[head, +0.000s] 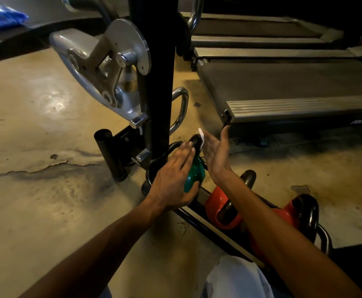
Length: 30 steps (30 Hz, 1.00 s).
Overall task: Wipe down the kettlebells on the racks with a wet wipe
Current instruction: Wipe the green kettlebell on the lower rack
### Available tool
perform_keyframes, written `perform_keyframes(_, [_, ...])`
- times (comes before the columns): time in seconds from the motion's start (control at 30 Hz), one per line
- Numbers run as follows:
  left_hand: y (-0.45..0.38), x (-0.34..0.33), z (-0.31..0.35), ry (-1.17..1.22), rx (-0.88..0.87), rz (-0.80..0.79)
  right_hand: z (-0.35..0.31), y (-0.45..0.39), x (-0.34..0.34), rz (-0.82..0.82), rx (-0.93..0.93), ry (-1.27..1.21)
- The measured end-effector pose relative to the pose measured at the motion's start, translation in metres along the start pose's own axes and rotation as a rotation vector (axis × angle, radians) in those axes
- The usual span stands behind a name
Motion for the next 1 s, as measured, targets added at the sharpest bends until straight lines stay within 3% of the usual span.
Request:
perform_keyframes(0.3, [0.002,0.001,-0.001,0.009,-0.011,0.015,-0.002,0.002,-0.012,-0.145,-0.131,-0.142])
perform_keyframes(0.7, [0.002,0.006,0.002,0.017,-0.004,-0.024,-0.035,0.014,-0.022,-0.105,-0.337,-0.336])
perform_keyframes(0.9, [0.002,0.008,0.001,0.03,-0.004,-0.034,-0.046,0.018,-0.021,-0.096,-0.427,-0.291])
perform_keyframes(1.0, [0.002,0.009,0.001,0.028,-0.004,-0.04,-0.044,0.012,-0.019,-0.17,-0.515,-0.252])
Point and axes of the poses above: each hand's wrist, its own y-axis away from the middle knuckle, its own x-axis out of the back of the hand, z = x × y, the point moved 3 cm from there along -y, towards the middle knuckle, and after that the axes turned 1 degree about z, right-handed, at the moved point
